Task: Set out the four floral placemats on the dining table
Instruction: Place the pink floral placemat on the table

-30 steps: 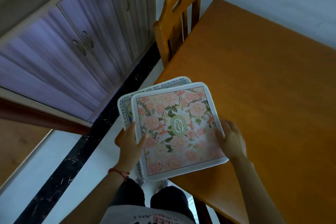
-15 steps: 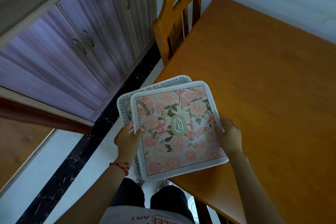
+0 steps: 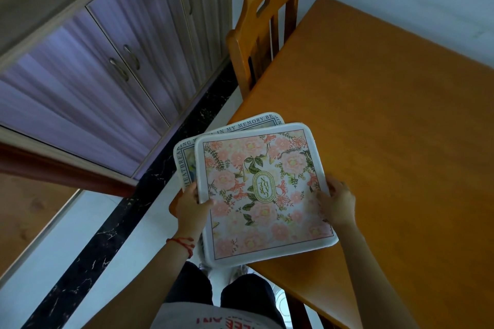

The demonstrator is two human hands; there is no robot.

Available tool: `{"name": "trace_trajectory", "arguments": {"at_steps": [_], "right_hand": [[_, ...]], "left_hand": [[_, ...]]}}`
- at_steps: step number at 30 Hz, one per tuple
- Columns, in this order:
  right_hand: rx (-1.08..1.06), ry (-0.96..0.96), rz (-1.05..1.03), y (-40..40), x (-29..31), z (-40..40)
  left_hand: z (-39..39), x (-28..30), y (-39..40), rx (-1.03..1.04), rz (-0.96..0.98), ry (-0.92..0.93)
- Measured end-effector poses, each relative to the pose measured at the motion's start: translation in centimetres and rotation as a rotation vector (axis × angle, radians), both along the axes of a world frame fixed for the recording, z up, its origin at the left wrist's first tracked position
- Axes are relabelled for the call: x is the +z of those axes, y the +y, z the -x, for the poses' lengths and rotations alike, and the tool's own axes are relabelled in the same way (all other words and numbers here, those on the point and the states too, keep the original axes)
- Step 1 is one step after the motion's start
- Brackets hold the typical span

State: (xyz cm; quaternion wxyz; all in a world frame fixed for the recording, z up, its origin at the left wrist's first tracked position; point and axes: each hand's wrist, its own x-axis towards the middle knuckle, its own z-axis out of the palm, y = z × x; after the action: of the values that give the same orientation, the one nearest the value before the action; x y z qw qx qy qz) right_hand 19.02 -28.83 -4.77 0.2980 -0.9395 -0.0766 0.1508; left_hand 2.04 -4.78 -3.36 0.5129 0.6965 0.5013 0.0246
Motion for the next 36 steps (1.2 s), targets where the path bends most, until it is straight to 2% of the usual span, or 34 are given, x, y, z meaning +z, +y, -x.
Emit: {"name": "trace_trajectory", "arguments": {"at_steps": [5,12,23,36], "right_hand": [[-0.066,0.081,-0.083,-0.4,0.2,0.3],[-0.212,0.168,-0.173,-0.9,0.8,1.0],[-0.399,0.097,-0.228,-1.5,2.3,4.4],[-0.673,0.060,-0.304,-3.3,3.7,9.4]], "left_hand": [[-0.4,0.3,-0.3,0.009,0.022,-0.014],[-0.6,0.2,0.5,-0.042,-0.072,0.009],[-2.0,1.5,1.8,-0.076,0.008,-0.152],[-5.1,3.2,2.2,-0.347,0.029,-0.223]]}}
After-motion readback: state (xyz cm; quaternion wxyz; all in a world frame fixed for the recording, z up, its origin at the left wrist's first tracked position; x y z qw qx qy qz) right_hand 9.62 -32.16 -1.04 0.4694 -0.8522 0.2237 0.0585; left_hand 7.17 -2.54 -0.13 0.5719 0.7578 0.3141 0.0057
